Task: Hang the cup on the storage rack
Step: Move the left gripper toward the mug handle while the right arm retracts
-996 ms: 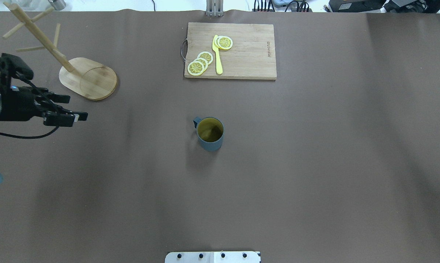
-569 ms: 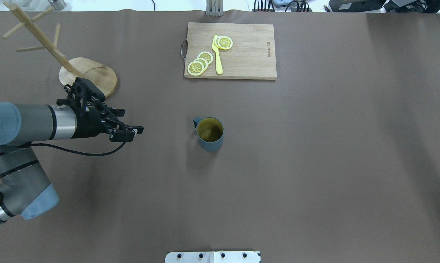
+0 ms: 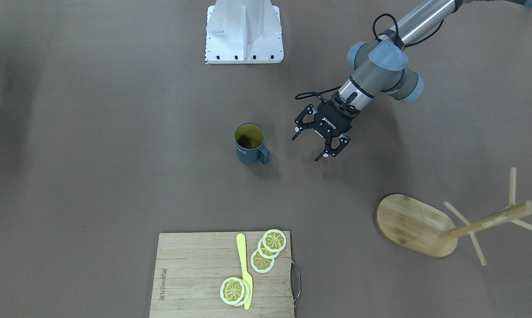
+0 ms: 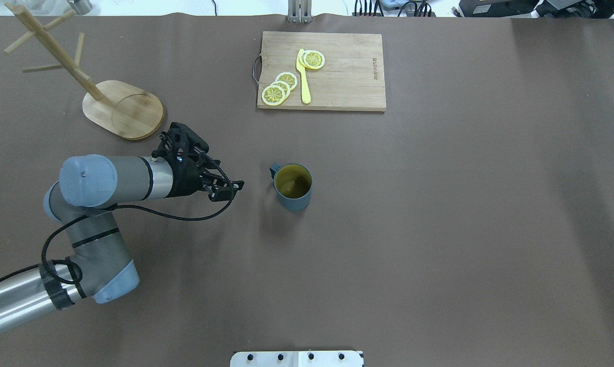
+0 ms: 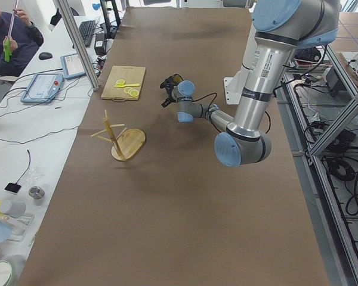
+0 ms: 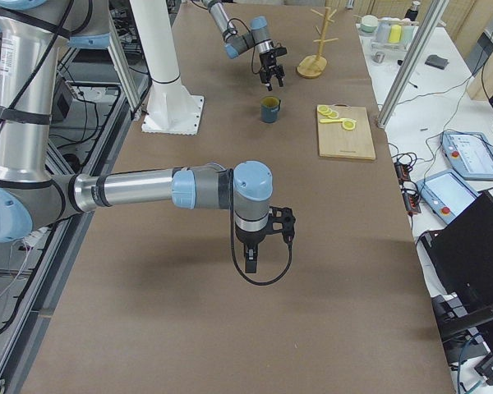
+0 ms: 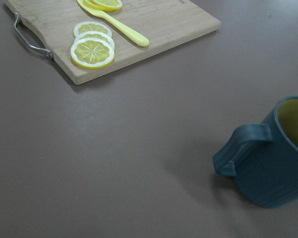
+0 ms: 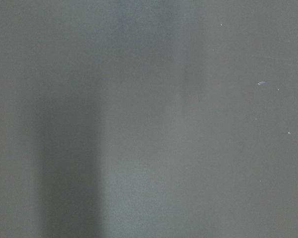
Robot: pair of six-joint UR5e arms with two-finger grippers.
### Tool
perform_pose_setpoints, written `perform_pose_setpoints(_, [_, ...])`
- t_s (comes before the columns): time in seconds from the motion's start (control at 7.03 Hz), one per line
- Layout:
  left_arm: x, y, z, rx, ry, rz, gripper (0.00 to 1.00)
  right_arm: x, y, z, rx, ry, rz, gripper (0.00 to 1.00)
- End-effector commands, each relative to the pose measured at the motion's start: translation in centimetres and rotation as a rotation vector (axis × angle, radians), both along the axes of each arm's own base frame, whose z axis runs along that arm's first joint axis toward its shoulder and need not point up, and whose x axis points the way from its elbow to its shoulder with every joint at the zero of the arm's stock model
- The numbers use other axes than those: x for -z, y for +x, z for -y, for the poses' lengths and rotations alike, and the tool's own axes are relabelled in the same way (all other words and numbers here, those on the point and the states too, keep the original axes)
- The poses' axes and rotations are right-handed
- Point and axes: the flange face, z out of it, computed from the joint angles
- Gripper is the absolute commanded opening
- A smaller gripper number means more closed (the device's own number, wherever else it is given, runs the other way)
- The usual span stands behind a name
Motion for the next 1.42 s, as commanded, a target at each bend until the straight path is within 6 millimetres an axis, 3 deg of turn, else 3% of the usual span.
perform_pose_setpoints(0.0, [1.6,2.9,0.3,-0.019,0.016,-0.002,0.88,0.0,0.1,0.0,-0.006,-0.005,0.0,1.0])
perform_pose_setpoints(0.43, [3.2,5.2,1.4,-0.026,0.065,-0.001,0.87,0.1,0.1,0.1,-0.007,-0.003,0.002,1.0])
perform_pose_setpoints(0.85, [3.3,6.4,2.3,-0.007,0.061,0.013,0.78,0.3,0.1,0.4,-0.009,0.003,0.002,1.0])
perform_pose_setpoints(1.28, [3.2,6.5,1.1,-0.022,0.084,-0.03,0.8,0.5,0.1,0.5,-0.009,0.006,0.002,1.0])
